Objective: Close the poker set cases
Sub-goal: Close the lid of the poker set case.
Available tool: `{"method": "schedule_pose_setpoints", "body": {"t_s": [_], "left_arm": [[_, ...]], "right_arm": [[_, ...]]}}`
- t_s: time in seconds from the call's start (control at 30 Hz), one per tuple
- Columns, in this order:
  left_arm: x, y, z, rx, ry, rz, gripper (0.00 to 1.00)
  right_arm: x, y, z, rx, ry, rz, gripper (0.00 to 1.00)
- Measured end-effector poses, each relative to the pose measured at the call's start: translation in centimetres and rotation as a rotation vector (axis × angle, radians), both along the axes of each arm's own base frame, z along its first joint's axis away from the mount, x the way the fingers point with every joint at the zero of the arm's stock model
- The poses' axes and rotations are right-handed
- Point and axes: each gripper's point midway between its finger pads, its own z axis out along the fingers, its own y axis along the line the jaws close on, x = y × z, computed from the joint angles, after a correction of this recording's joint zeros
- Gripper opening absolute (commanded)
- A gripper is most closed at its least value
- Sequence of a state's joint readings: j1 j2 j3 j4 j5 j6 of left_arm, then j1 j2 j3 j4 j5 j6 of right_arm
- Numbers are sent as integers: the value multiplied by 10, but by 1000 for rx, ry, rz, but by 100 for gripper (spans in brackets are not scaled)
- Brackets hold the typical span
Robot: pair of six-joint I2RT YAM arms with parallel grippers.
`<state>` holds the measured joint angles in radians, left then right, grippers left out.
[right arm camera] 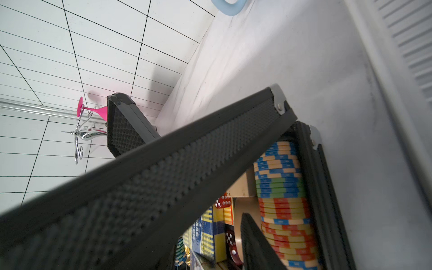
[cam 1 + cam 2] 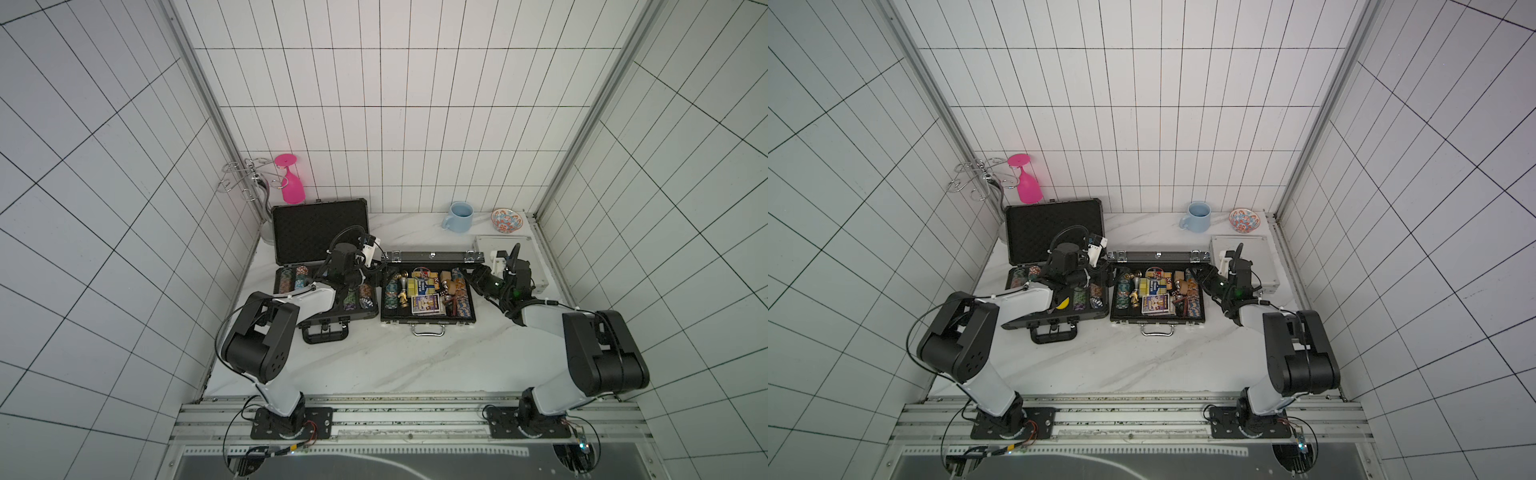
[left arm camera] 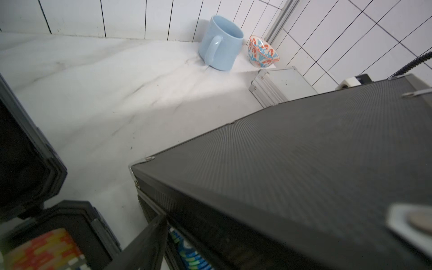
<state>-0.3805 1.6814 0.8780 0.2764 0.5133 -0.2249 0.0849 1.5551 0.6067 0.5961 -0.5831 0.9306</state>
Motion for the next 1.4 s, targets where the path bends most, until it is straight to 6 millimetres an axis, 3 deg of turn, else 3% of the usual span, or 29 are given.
{"method": "schedule_pose_setpoints", "body": {"t_s": [0.17, 0.43, 0.53, 0.7, 0.83, 1.13, 1.4], "left_arm": [[-24, -4, -9, 20, 31, 7, 81], [-55, 15, -4, 49, 60, 99, 81], [-63, 29, 9, 45, 64, 162, 79], [-78, 46, 55, -50, 3, 254, 75], [-91, 47, 71, -85, -16, 292, 76], [-78, 20, 49, -38, 219, 301, 90], [-88, 21, 38, -121, 401, 320, 93]], "right_arm": [[-1, 0, -1, 0, 4, 4, 45], [-8, -3, -2, -5, 12, -1, 45], [-15, -4, -7, -6, 25, -3, 45], [-25, -7, -16, -2, 52, -9, 45], [-32, -9, -21, 0, 67, -11, 45], [-44, -11, -34, -21, 98, 1, 45], [-46, -11, -38, -44, 98, 14, 45]]}}
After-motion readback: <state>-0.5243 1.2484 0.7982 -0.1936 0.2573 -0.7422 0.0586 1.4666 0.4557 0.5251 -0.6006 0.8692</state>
